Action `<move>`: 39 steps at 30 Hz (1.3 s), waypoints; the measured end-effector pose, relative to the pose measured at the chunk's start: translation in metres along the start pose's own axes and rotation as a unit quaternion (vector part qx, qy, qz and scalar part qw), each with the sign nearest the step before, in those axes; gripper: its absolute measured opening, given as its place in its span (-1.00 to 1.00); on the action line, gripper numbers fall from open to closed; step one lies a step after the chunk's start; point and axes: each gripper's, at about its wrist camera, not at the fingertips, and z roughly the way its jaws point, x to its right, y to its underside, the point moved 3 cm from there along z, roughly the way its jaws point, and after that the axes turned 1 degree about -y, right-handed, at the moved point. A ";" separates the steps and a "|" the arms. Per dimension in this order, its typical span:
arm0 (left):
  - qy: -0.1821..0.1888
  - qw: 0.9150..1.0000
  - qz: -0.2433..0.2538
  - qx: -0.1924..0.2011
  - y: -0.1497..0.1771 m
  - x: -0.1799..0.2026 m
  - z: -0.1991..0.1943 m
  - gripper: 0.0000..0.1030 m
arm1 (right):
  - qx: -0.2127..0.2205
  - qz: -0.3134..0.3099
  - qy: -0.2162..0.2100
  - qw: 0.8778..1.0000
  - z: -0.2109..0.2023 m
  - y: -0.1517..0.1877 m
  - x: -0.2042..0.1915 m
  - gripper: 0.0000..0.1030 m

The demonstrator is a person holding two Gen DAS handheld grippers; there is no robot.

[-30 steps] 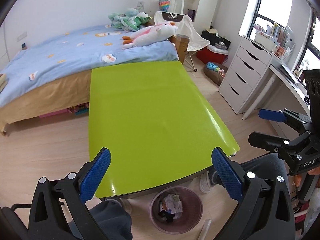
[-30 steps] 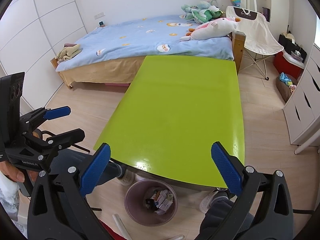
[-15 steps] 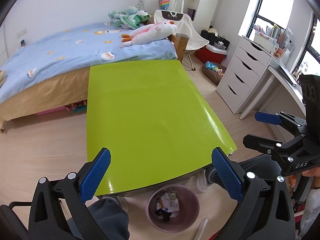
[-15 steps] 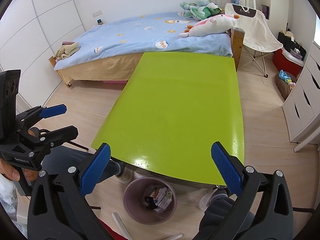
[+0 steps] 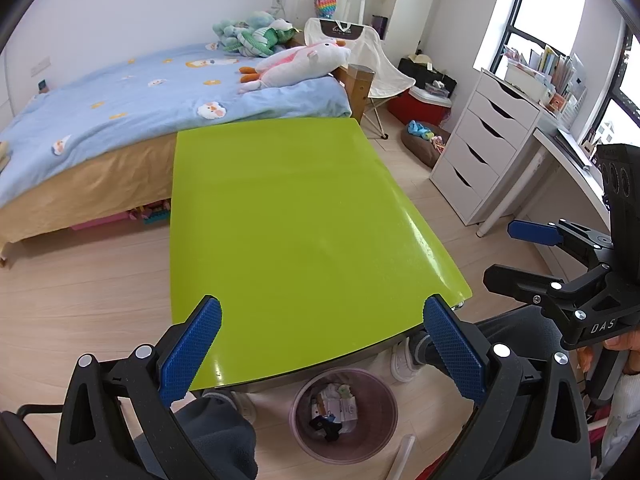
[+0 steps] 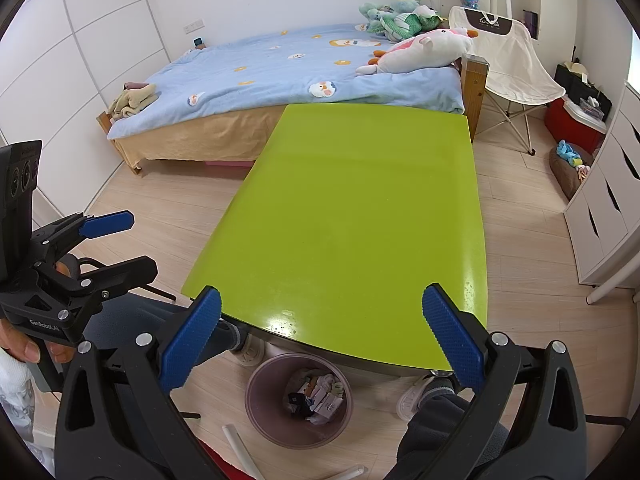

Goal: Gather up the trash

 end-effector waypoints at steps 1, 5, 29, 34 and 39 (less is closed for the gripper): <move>0.000 1.000 0.000 0.000 0.000 0.000 0.000 0.88 | 0.000 0.000 0.000 1.000 0.000 0.000 0.000 0.92; 0.000 1.000 0.000 0.000 0.000 0.000 0.000 0.88 | 0.000 0.000 0.000 1.000 0.000 0.000 0.000 0.92; -0.001 1.000 0.001 -0.002 0.001 0.002 0.001 0.88 | -0.003 0.000 0.000 1.000 0.001 0.006 0.000 0.92; -0.001 1.000 0.001 -0.001 0.002 0.002 0.001 0.88 | -0.003 0.000 0.000 1.000 0.001 0.005 -0.001 0.92; -0.001 1.000 0.002 -0.002 0.002 0.002 0.001 0.88 | -0.003 0.000 0.000 1.000 0.001 0.004 -0.001 0.92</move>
